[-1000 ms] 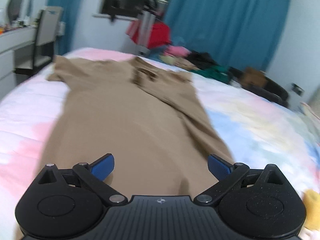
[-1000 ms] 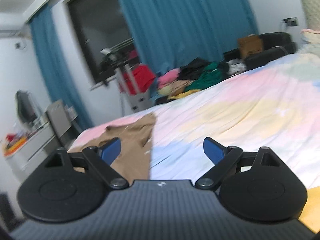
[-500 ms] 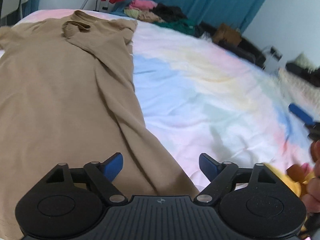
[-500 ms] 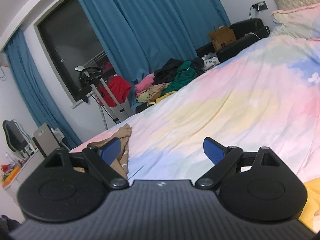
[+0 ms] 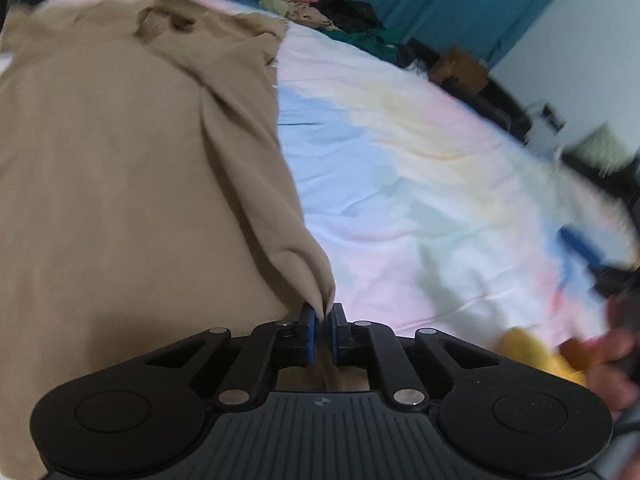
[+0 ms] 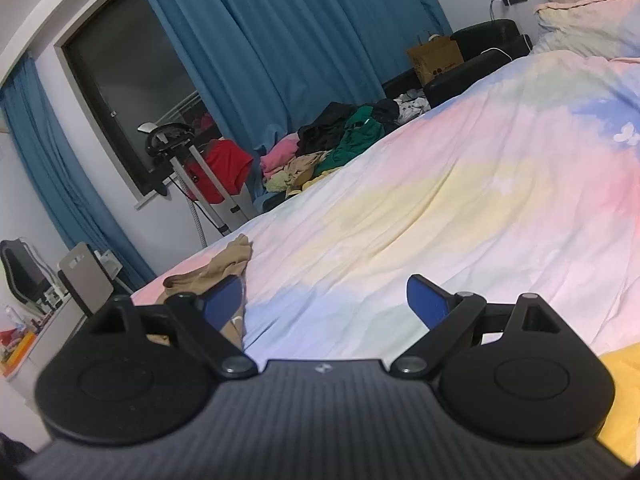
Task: Fold clothes
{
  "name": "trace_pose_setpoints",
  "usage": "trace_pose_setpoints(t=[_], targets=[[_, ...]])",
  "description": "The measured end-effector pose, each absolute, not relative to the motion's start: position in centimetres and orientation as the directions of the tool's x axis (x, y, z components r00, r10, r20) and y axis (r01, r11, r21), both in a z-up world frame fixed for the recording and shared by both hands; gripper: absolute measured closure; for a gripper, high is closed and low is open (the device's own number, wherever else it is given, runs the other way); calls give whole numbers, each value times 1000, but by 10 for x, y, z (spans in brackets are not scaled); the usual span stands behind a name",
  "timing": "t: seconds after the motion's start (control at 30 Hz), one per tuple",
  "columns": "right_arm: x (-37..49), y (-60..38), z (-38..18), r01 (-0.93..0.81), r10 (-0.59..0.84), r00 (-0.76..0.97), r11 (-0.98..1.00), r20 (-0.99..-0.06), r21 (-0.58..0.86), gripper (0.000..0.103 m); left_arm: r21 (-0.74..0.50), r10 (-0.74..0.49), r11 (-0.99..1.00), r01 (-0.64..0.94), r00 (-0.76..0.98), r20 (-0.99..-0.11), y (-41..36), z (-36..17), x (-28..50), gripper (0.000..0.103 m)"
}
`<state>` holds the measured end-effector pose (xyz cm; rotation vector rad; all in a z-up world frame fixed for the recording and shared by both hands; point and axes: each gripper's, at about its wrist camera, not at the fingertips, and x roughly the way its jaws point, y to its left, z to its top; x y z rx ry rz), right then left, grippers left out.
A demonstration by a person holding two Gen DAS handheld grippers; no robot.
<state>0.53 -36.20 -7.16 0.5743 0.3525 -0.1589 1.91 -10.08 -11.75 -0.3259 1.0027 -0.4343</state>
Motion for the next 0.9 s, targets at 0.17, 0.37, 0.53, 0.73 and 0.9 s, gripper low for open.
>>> trace_pose_setpoints(t=[0.17, 0.37, 0.53, 0.73, 0.9], targets=[[10, -350, -73, 230, -30, 921, 847, -388, 480, 12, -559, -553, 819, 126, 432, -712, -49, -123, 27, 98], [19, -336, -78, 198, 21, 904, 864, -426, 462, 12, -634, -596, 771, 52, 409, -691, 7, -130, 35, 99], [30, -329, -95, 53, 272, 845, 815, -461, 577, 12, -511, -526, 844, 164, 449, -723, 2, -132, 29, 87], [33, -318, -128, 87, 388, 731, 763, -562, 640, 12, -328, -433, 901, 284, 540, -721, -14, -120, 16, 49], [18, -319, -150, 182, 433, 672, 689, -600, 701, 12, -347, -438, 899, 268, 540, -719, -4, -123, 11, 47]])
